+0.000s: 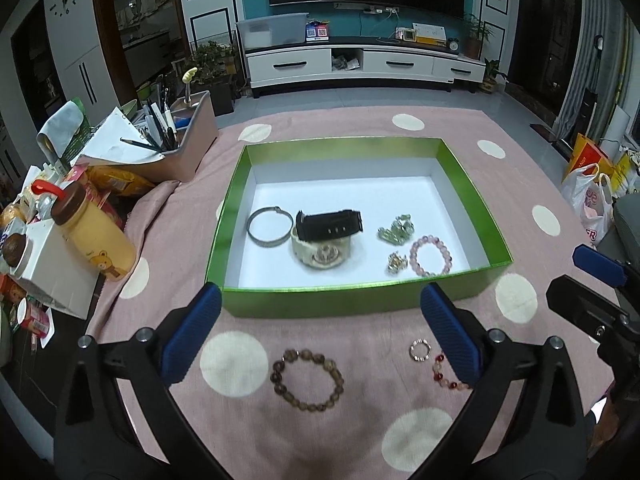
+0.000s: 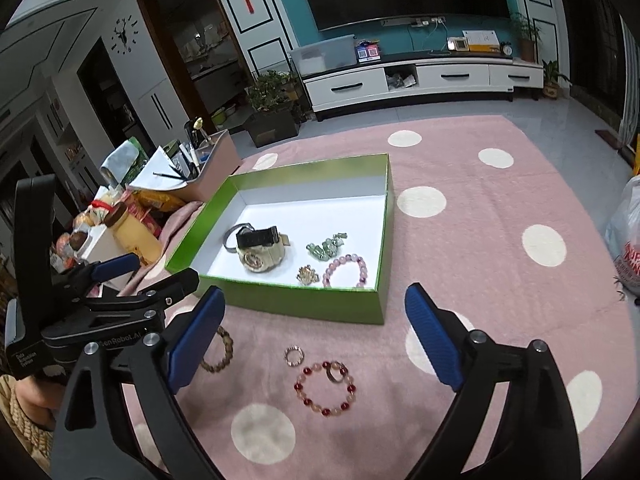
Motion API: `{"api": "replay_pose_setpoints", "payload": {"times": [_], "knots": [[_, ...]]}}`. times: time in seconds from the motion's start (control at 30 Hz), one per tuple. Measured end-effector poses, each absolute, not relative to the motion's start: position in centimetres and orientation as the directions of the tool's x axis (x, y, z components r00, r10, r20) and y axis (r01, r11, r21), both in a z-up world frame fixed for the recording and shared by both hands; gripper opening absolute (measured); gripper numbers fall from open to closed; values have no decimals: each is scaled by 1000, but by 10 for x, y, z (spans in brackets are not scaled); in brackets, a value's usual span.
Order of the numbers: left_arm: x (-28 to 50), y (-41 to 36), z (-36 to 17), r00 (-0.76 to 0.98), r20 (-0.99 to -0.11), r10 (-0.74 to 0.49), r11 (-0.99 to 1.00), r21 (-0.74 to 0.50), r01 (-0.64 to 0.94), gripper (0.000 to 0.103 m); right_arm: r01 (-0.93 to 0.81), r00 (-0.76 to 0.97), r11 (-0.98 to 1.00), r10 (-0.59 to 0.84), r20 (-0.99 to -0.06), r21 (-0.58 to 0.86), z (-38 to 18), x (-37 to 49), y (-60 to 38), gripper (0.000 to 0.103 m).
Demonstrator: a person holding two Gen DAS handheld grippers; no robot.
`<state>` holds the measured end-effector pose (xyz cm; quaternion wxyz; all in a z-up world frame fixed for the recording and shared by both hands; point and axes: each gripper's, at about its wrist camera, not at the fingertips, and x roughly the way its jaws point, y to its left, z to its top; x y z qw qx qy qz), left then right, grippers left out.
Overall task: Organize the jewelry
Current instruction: 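Withdraw both tools from the box back over the remaining jewelry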
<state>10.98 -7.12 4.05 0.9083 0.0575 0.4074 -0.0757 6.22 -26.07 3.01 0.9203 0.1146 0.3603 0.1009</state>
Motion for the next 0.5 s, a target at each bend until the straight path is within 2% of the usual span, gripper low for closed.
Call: {"api": "replay_pose_setpoints", "payload": {"times": [0.13,0.5], "knots": [[97,-71,41,657,-748,-95,982,39,186,101,-119,723,959,260,-640,256,32,49,-258,95],[66,-66,39,653,-748,-121,979,19,202,101,-138,713,959,270,-648,247,23,25,-260,95]]}}
